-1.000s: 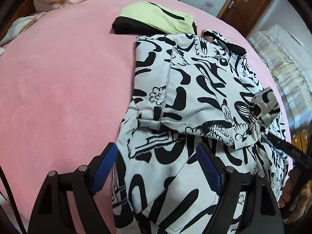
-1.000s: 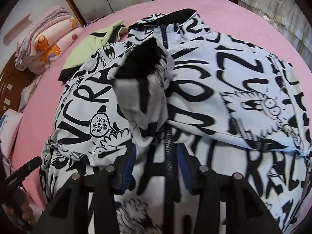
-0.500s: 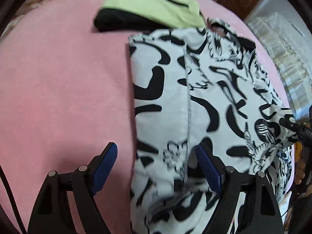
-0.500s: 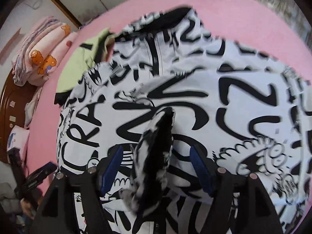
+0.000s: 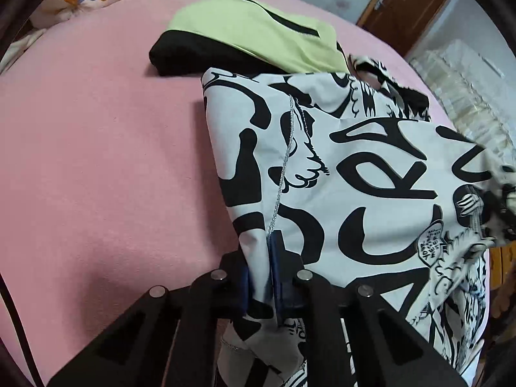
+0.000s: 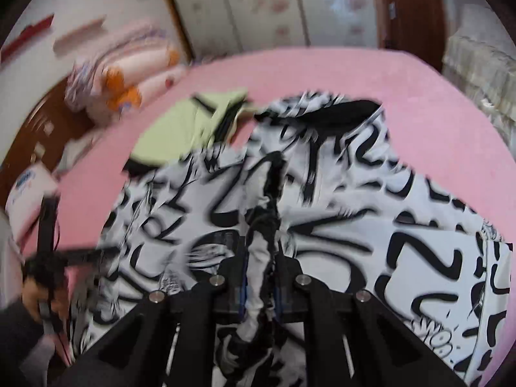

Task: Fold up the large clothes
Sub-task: 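Fold the held side edge toward the zipper with the left tool, release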

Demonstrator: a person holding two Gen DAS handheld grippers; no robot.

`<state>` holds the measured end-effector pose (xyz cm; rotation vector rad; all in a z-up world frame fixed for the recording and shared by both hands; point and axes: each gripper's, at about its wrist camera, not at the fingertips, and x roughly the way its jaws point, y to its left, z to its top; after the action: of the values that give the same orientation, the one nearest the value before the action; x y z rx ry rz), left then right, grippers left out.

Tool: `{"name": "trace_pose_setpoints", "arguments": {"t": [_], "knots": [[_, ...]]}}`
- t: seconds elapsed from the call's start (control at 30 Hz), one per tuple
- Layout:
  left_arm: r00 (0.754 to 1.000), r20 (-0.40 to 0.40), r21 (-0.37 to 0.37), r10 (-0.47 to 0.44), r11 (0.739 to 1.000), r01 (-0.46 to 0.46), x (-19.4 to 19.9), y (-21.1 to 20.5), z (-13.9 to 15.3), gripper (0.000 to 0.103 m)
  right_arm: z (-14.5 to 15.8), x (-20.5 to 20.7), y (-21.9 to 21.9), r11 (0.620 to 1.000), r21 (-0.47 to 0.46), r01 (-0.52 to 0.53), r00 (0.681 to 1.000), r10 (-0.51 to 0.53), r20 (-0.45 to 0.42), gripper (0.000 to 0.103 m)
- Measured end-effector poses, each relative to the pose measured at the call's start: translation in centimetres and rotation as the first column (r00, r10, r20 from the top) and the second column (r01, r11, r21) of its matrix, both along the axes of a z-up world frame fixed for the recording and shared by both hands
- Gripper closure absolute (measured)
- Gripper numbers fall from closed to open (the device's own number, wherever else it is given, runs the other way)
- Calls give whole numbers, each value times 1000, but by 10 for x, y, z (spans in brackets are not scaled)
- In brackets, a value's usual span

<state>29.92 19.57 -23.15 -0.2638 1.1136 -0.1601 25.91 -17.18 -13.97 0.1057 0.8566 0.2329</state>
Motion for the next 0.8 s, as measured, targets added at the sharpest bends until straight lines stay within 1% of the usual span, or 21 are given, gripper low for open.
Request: {"name": "trace_pose_setpoints", "arguments": {"t": [0.07,0.1,0.13,0.17,0.2,0.23,0.27,0.3,0.37,0.43,0.47,0.5,0.53,0.57,0.63,0.67,0.7,0.73,0.8], "knots": [[1000,-7,15,1,1000,-1,3,0,-6,89,-29,13,-3,998,-49,38,997,-41,-69,90],[1000,-16,20,3,1000,-3,4,0,-10,82,-53,21,-6,993,-98,60,988,-73,-134,84],[1000,-24,21,11,1000,-10,5,2,-11,74,-65,23,-9,990,-118,72,981,-91,-170,78],[999,-31,20,20,1000,-20,6,4,-11,71,-74,24,-15,989,-113,98,970,-120,-209,71],[999,-39,35,31,999,-30,6,5,-8,61,-73,21,-20,990,-80,118,968,-133,-213,68],[998,-42,70,46,997,-43,4,7,-3,51,-67,15,-25,988,-50,146,967,-154,-205,67],[998,-38,88,50,995,-47,3,8,1,47,-60,10,-28,985,-42,167,967,-172,-189,62],[998,-22,109,53,993,-50,-1,6,9,46,-49,1,-29,982,-55,183,969,-189,-160,55],[998,23,146,61,987,-63,-10,5,26,46,-34,-11,-28,977,-91,195,973,-204,-104,51],[993,96,196,74,976,-92,-21,0,50,46,-19,-23,-22,969,-146,201,977,-209,-46,51],[990,123,200,74,975,-98,-23,-3,58,46,-13,-28,-16,966,-165,200,978,-207,-22,51],[984,166,201,63,975,-96,-27,-9,69,46,-10,-29,-11,965,-174,195,980,-200,-11,51],[979,201,198,45,977,-85,-29,-18,78,46,-5,-29,-2,971,-166,175,984,-177,-1,51],[976,214,195,34,978,-77,-29,-25,83,46,-3,-25,6,976,-154,155,988,-158,-2,51],[973,230,176,-2,984,-39,-28,-46,83,46,-7,-19,28,988,-119,96,994,-101,-36,51],[974,228,169,-11,985,-28,-26,-54,80,46,-12,-15,42,995,-81,61,996,-66,-59,51],[977,211,164,-23,986,-12,-25,-63,74,46,-16,-13,52,997,-62,44,996,-49,-70,51],[980,197,156,-29,988,-2,-21,-72,67,47,-21,-10,65,998,-51,24,996,-28,-81,51],[982,186,150,-34,989,5,-17,-82,55,48,-34,-8,89,997,-65,-32,994,25,-105,51]]}}
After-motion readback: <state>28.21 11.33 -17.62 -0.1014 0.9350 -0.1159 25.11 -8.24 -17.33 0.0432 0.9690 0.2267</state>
